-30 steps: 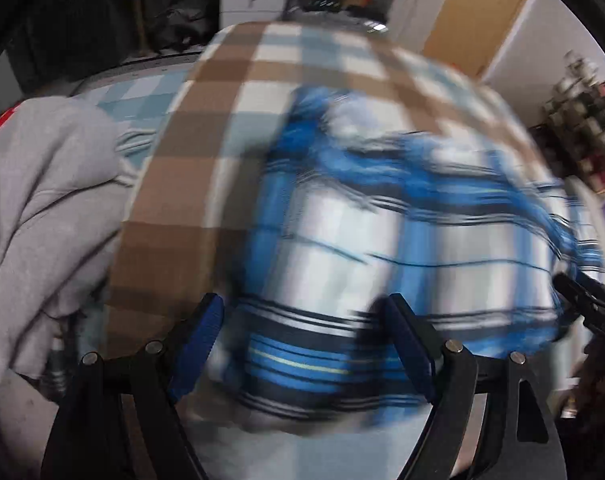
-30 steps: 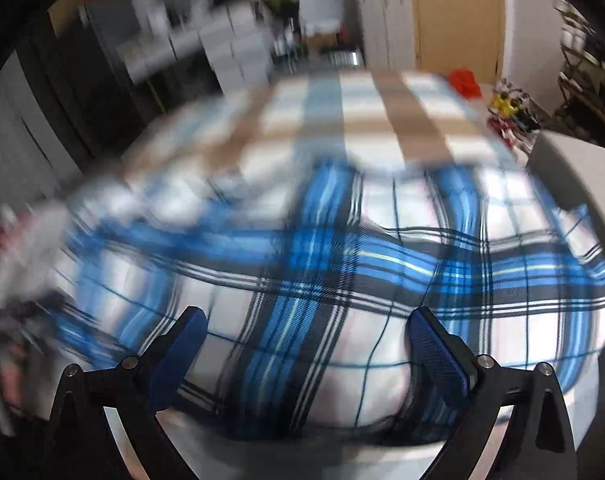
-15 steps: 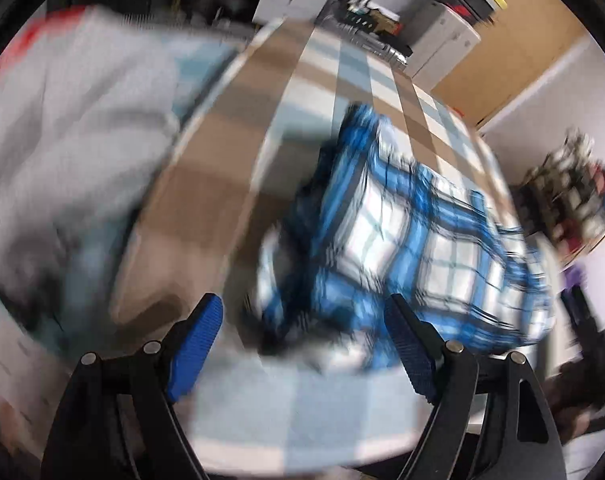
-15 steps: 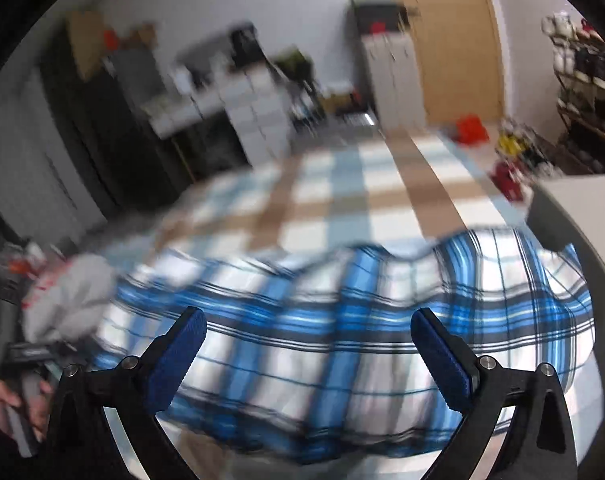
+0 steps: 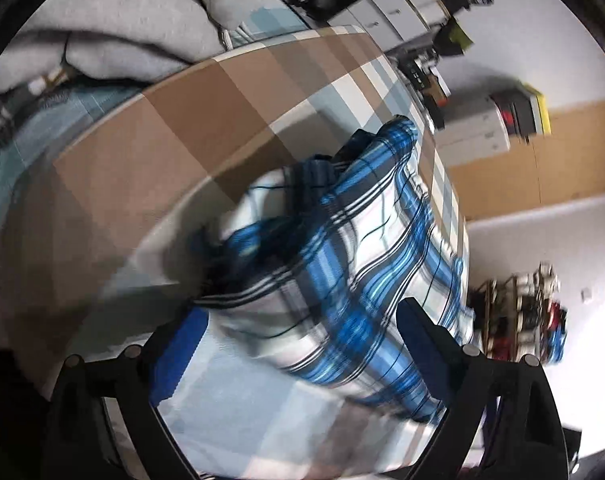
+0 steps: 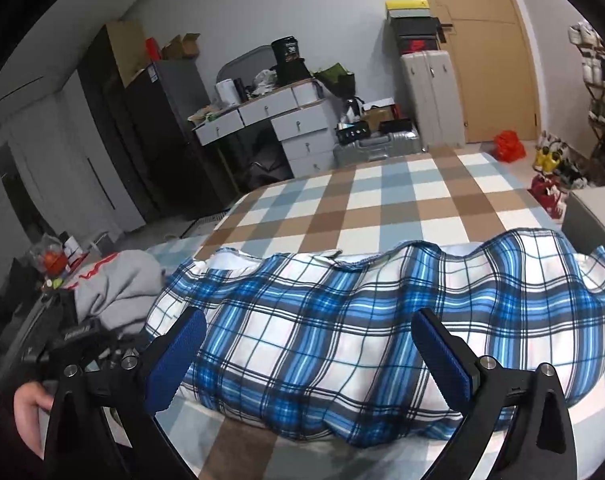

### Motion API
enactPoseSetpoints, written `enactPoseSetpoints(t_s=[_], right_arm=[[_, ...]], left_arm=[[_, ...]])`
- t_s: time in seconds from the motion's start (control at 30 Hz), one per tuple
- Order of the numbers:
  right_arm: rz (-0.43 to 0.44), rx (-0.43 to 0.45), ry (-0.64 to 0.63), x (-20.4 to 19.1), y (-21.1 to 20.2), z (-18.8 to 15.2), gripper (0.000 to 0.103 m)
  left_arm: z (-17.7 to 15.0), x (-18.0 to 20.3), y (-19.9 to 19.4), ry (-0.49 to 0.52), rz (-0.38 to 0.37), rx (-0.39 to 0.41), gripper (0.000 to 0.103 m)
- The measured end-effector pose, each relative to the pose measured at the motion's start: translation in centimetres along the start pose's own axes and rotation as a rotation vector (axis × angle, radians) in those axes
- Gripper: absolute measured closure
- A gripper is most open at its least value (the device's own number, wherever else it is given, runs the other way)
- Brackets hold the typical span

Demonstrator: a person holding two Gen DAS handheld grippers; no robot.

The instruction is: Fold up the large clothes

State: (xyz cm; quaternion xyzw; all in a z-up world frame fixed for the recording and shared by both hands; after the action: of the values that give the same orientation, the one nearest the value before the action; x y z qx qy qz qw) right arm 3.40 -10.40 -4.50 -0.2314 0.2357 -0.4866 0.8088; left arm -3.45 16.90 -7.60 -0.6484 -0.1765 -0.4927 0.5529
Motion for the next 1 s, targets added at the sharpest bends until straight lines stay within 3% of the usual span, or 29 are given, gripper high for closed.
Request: enactPoseSetpoints(t_s=[0.2,0.23,0.27,0.3,0.33,0.37,0.5,0.67,0.77,0.9,1.0], right_arm=[[0.012,0.024,-0.054,-1.3,-0.2,-0.3,0.000],[0.011,0.021,-0.067,-1.6,-0.1,-0.4,0.000],[0.010,0.020,-0.073,-1.8,0.0,-0.5,0.000],[0.010,0.016,-0.079,-1.9,0.1,-0.6,0.000],[0.008,0.010,-0.084,-2.0,0.3,-0.7,0.000],[0.008,0.007,-0.084,-2.1,0.4,-0.8,0.000],[0.041,-0.041,-0.035,-2.2,1.2,-0.9,0.000],[0.144,-0.287,0.129,-3.3,4.5,-0.4,0.000],[0.204,-0.403,0.160,-5.5,6.3,2.1,0.000],[0.231,-0.558,-0.047,-12.7,8.8,7.2,0.000],[0.190,-0.791,-0.196,-18.8,12.6,8.3,0.000]], left_arm=[[-0.1,0.8,1.0,-0.032,-0.043,0.122,0.011],[0.1,0.7,1.2,-0.040,-0.076,0.129,0.018],[0.3,0.3,1.2,-0.058,-0.104,0.136,0.057],[0.7,-0.2,1.4,-0.067,-0.111,0.126,0.080],[1.2,-0.6,1.7,-0.063,-0.120,0.115,0.091],[1.6,-0.9,1.6,-0.049,-0.147,0.110,0.094],[1.2,0.6,1.4,0.015,-0.182,0.107,0.097],[1.6,4.0,0.1,0.180,-0.151,0.134,0.098],[1.4,4.6,-0.3,0.241,-0.114,0.168,0.098],[-0.8,4.5,-0.2,0.343,-0.053,0.224,0.098],[-2.6,5.5,0.2,0.492,0.014,0.291,0.097]])
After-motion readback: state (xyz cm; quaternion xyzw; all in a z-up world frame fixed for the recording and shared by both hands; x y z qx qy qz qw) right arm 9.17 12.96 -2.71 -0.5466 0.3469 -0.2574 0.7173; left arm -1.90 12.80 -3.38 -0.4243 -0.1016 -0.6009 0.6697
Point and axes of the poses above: each gripper's, at about its wrist camera, not at the fingertips, and y roughly the way its jaws point, x to its right, z to its top, the point moved 2 cm from there along y, roughly the way its jaws point, and after that the axes turned 14 degrees about -z, right-handed, at the moved point
